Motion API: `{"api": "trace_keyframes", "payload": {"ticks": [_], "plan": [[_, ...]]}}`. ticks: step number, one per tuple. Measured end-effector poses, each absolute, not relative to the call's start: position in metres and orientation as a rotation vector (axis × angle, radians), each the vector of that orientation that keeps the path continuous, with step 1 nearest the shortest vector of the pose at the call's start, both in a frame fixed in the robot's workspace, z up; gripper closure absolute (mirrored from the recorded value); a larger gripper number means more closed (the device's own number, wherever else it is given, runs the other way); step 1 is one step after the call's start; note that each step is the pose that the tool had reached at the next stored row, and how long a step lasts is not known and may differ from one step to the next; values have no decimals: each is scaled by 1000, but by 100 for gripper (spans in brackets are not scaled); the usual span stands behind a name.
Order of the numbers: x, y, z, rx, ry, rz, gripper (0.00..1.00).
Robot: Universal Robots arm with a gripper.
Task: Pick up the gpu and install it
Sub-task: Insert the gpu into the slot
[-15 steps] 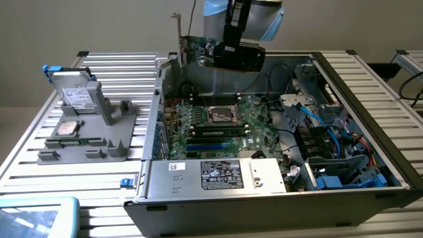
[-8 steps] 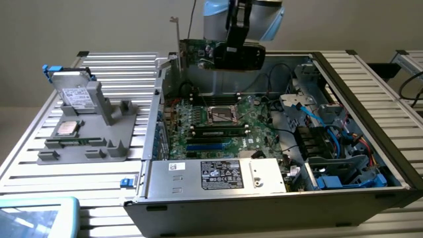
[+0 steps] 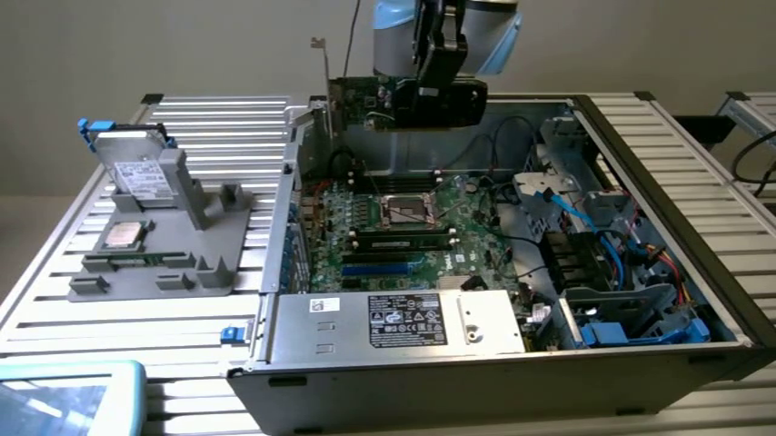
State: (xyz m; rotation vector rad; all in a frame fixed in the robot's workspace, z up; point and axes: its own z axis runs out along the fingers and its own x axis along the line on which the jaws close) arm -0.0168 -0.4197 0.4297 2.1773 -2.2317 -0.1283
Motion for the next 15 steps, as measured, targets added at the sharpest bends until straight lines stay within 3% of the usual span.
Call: {"api": "trace_keyframes", "payload": {"ticks": [6,15], "plan": [[-17,-420,429,2176,-2228,-128,73],[-18,-420,420,2157,-2212,-82,73]]}}
